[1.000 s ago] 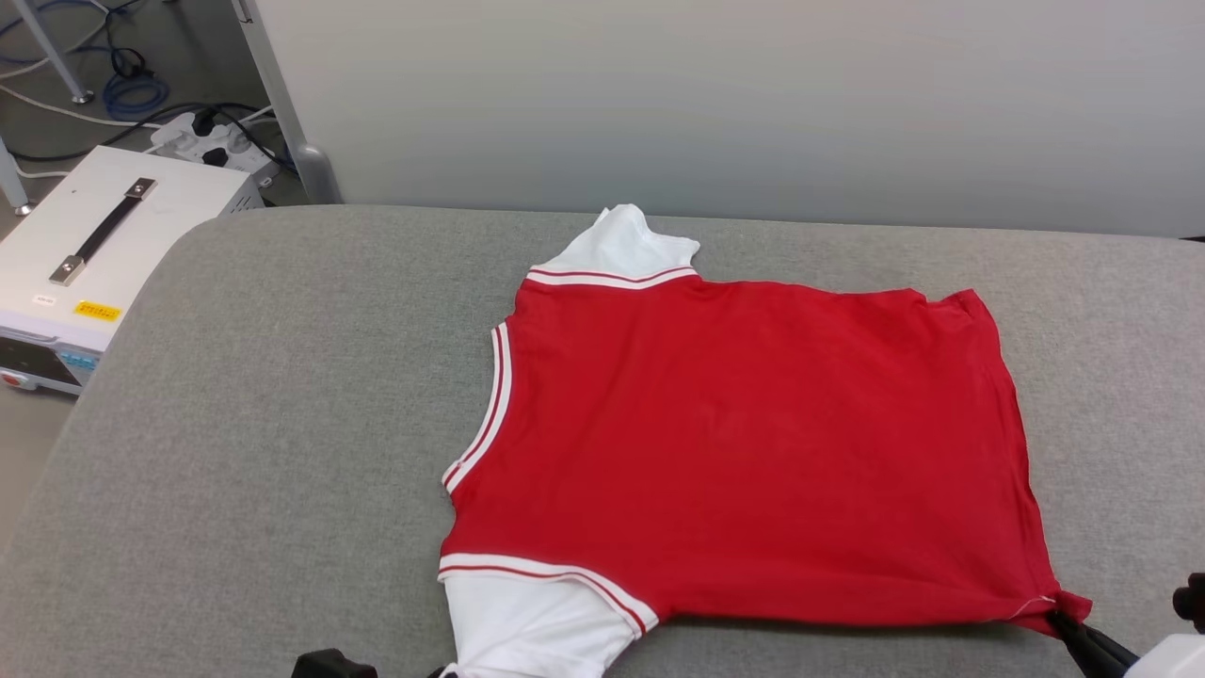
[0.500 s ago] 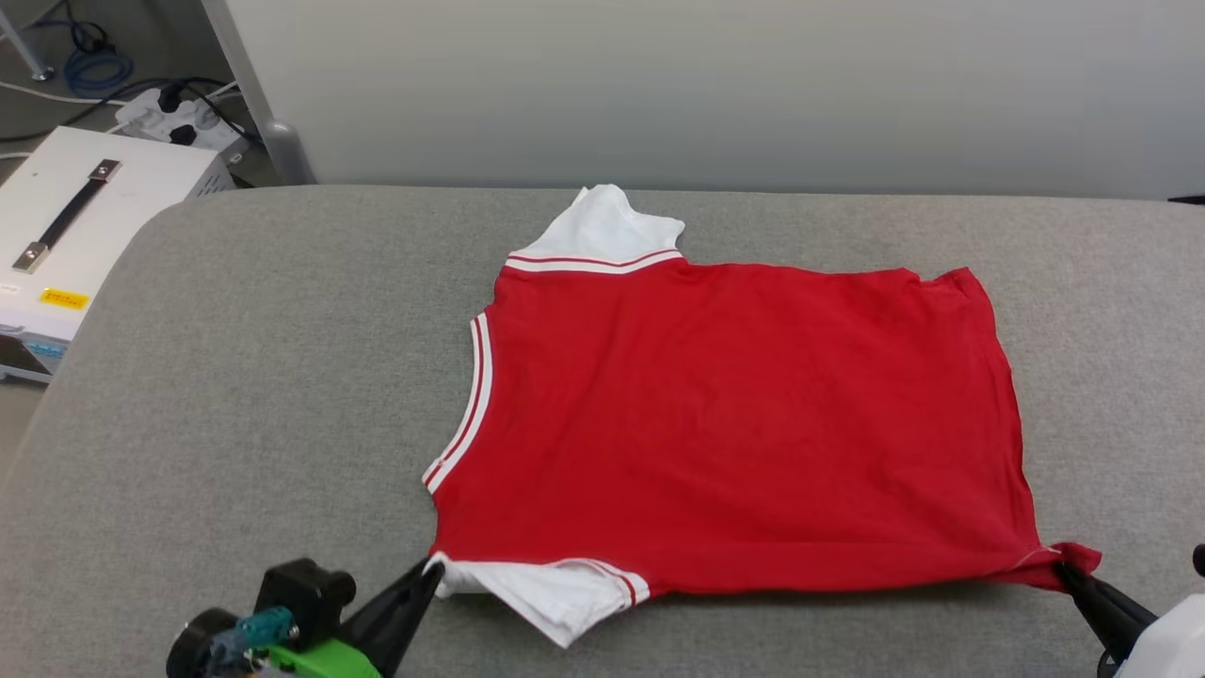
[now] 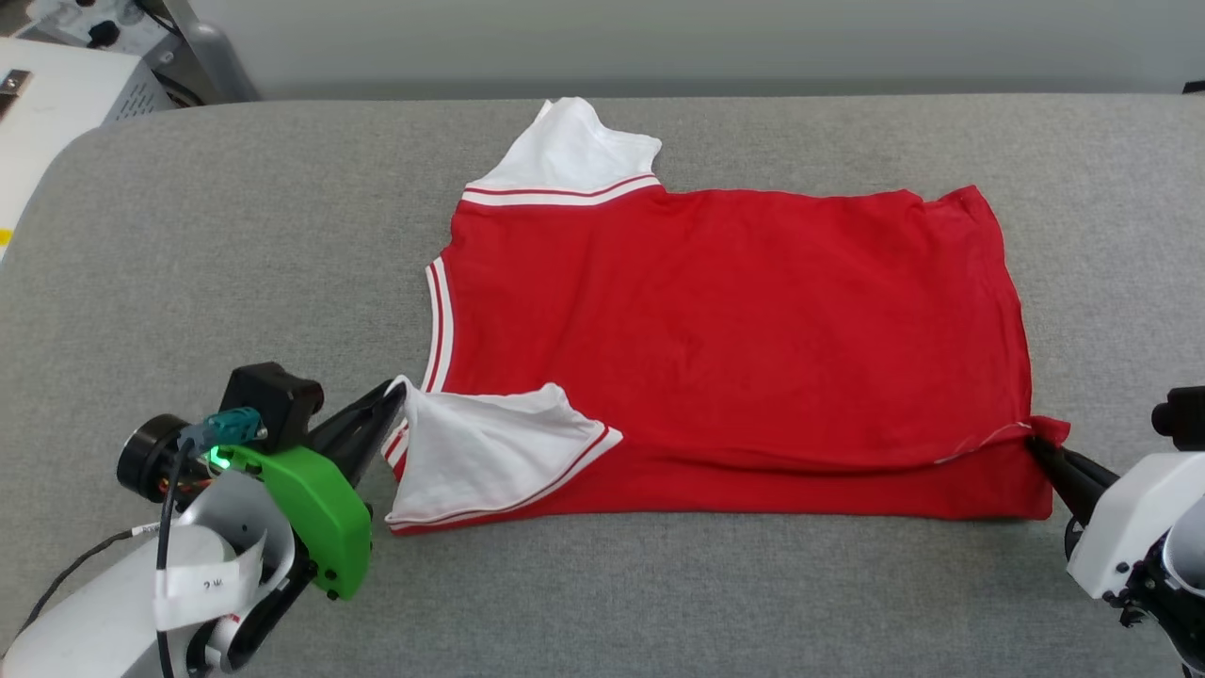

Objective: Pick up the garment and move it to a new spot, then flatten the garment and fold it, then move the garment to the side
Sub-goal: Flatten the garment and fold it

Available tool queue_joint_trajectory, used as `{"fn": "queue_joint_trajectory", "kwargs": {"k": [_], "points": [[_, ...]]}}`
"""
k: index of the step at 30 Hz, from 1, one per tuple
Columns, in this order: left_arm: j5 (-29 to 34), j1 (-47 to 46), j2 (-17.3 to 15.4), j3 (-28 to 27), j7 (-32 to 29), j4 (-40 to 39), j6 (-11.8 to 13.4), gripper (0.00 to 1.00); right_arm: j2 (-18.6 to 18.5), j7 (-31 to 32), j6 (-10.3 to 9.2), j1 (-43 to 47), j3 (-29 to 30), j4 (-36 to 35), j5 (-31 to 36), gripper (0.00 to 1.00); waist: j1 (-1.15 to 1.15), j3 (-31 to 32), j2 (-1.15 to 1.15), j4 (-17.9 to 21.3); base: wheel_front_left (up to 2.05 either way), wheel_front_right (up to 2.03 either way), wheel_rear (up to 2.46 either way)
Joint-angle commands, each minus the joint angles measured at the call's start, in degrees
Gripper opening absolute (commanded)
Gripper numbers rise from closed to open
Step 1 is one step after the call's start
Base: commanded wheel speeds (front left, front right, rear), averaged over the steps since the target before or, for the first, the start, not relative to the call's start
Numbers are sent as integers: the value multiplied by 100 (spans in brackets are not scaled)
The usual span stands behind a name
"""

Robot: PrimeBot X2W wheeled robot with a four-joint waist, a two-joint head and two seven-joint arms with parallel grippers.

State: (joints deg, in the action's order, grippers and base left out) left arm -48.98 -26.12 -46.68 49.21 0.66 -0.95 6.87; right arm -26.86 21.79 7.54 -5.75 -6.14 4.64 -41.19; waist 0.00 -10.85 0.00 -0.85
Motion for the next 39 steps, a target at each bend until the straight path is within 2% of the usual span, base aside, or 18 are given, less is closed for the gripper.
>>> {"fn": "queue_joint_trajectory", "kwargs": {"k": [1, 15, 16, 17, 18, 19, 22, 25, 31, 35, 39], "points": [[-35, -158, 57, -18, -69, 156, -80, 0, 48, 38, -5, -185, -40, 109, 60, 0, 0, -218, 0, 107, 0, 0, 0], [-96, -756, 570, 71, -173, 1545, -531, 0, 169, -107, -5, -1039, -413, 1077, 284, 0, 0, -582, 0, 174, 0, 0, 0], [-87, -787, 617, 88, -172, 1639, -549, 6, 174, -127, -5, -1079, -439, 1131, 285, 0, 0, -594, 0, 171, 0, 0, 0], [-52, -817, 650, 101, -144, 1713, -551, 100, 176, -145, -5, -1107, -457, 1172, 285, 0, 0, -601, 0, 167, 0, 0, 0], [-16, -849, 702, 113, -99, 1811, -549, 100, 179, -168, -5, -1138, -471, 1226, 288, 45, 0, -602, 0, 158, 0, 0, 0], [-1, -865, 746, 127, -75, 1891, -557, 100, 184, -185, -5, -1158, -482, 1269, 289, 100, 0, -594, 0, 151, 0, 0, 0], [84, -891, 880, 133, 123, 2141, -500, 100, 160, -354, -5, -1219, -547, 1386, 476, 100, 0, -517, 0, 139, 0, 0, 0], [-50, -762, 1023, 26, 373, 2259, -442, 100, 277, -445, -5, -1205, -466, 1402, 331, 100, 0, -374, 0, 121, 0, 0, 0], [-418, -345, 1128, -269, 804, 2205, -252, 100, 265, -569, -5, -988, -295, 1183, 109, 100, 0, -3, 0, 71, 0, 0, 0], [-704, 39, 1128, -419, 877, 1913, -49, 100, 136, -564, -5, -669, -237, 916, 247, 100, 0, 222, 0, 23, 0, 0, 0], [-1018, 479, 1040, -509, 647, 1463, 339, 100, 125, -329, -5, -320, -38, 642, 466, 100, 0, 322, 0, 7, 0, 0, 0]]}}
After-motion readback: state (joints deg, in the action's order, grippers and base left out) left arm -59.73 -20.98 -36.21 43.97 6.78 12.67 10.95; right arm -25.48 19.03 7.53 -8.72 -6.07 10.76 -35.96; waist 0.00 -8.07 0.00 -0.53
